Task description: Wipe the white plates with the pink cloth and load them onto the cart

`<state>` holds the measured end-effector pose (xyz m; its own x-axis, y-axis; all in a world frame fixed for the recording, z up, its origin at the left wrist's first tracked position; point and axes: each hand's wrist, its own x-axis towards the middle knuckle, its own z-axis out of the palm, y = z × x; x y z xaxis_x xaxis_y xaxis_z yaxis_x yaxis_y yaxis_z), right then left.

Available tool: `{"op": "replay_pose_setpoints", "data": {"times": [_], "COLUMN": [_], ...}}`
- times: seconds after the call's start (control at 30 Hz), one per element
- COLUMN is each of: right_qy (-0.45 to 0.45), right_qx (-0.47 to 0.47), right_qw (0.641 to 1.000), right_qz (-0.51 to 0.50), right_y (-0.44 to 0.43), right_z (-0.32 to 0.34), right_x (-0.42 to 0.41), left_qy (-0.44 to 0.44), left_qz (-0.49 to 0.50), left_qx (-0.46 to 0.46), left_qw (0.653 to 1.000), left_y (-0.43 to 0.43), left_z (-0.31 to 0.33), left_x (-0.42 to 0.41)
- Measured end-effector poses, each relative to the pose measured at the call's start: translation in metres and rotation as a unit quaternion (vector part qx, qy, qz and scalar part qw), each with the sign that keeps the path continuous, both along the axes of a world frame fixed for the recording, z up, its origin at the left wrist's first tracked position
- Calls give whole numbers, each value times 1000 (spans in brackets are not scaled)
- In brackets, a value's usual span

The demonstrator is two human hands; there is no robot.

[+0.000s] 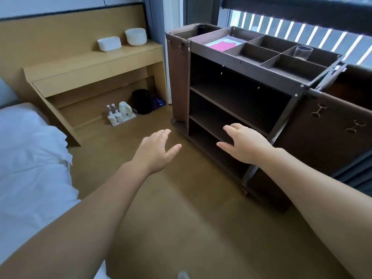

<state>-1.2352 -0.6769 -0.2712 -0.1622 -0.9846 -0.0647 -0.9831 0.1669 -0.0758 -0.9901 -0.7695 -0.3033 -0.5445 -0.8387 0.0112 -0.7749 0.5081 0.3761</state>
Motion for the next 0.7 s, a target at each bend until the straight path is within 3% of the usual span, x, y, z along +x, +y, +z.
{"op": "replay_pose_setpoints", "data": {"times": [0.7], "right_qy": [-29], "right_qx": [-70], "right_qw": [995], "right_qz": [58], "right_y": [-316], "right_z": [1], "right_x": [-140], "left_qy": [-18], "left_qz": [41], "left_qx": [-7], "left_qw": [999], "left_y": [-275], "left_z": [12], "left_x": [-141]}}
